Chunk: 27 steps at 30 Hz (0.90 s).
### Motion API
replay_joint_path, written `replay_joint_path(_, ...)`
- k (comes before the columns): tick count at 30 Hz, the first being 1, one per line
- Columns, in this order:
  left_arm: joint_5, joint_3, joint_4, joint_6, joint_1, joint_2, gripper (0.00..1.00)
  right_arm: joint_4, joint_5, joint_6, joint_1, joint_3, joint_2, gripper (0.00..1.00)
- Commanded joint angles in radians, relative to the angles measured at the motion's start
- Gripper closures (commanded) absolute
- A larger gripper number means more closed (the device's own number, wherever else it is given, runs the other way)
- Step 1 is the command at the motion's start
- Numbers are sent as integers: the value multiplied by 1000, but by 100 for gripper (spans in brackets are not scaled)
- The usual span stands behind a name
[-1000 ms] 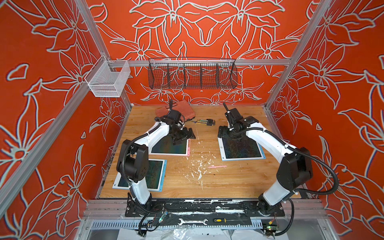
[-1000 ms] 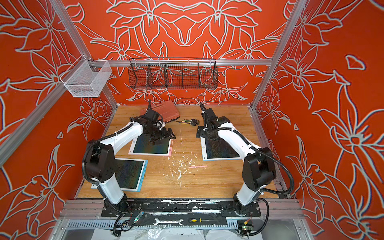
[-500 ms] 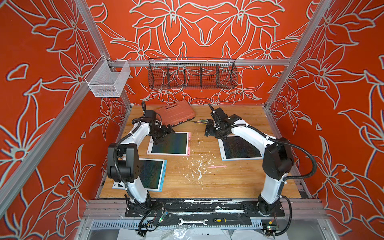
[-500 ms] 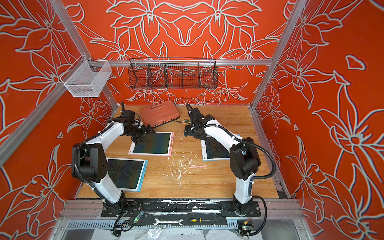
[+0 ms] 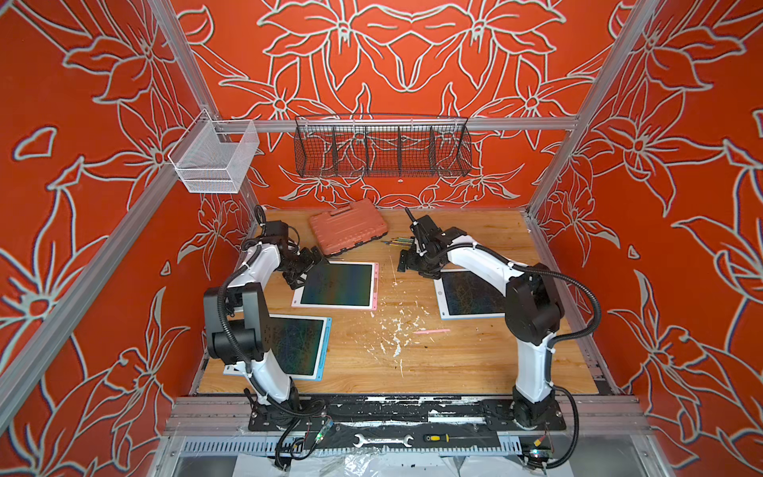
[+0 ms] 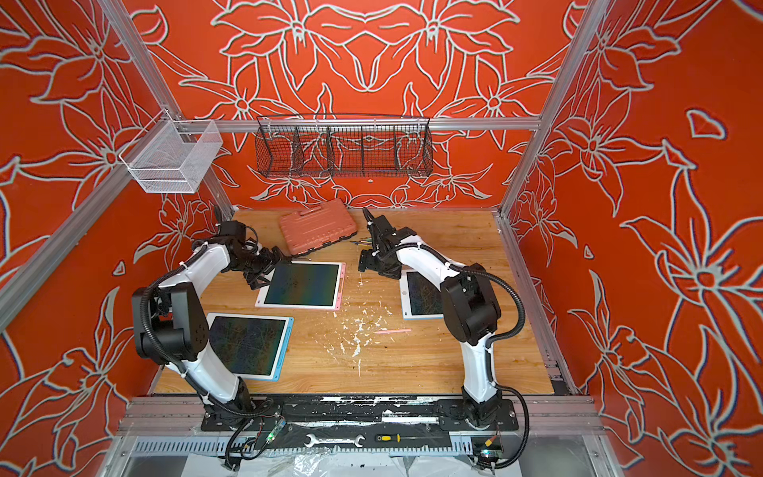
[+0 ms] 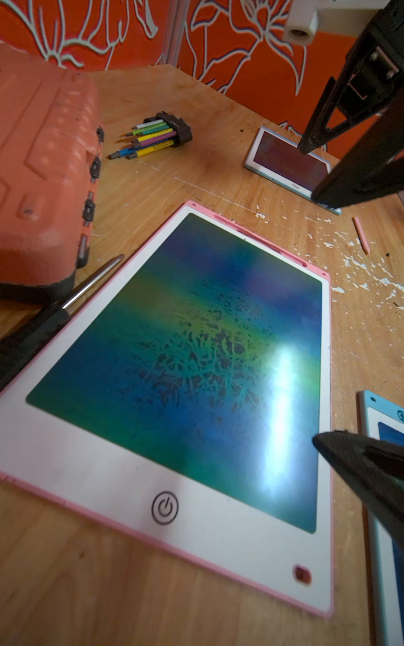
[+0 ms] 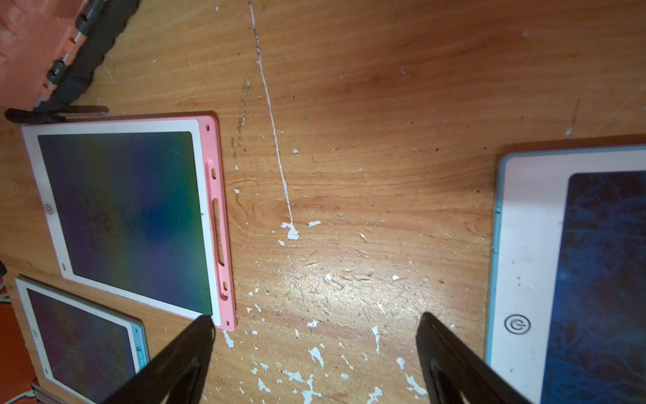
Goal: Place the stylus back onto the writing tablet
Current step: Move the writing tablet to the center of the board.
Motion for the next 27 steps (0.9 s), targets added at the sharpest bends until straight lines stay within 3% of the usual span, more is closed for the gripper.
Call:
replay_joint_path(1, -9, -9, 13, -6, 19, 24, 3, -13, -11, 25, 11, 35, 27, 7)
replay_joint_path(12, 4, -34, 32, -2, 96, 49, 3, 36, 0, 89, 31, -32, 22, 7)
replay_joint_path(27, 42, -40, 58, 12, 124, 83, 3, 38, 39, 140, 62, -35, 30, 3)
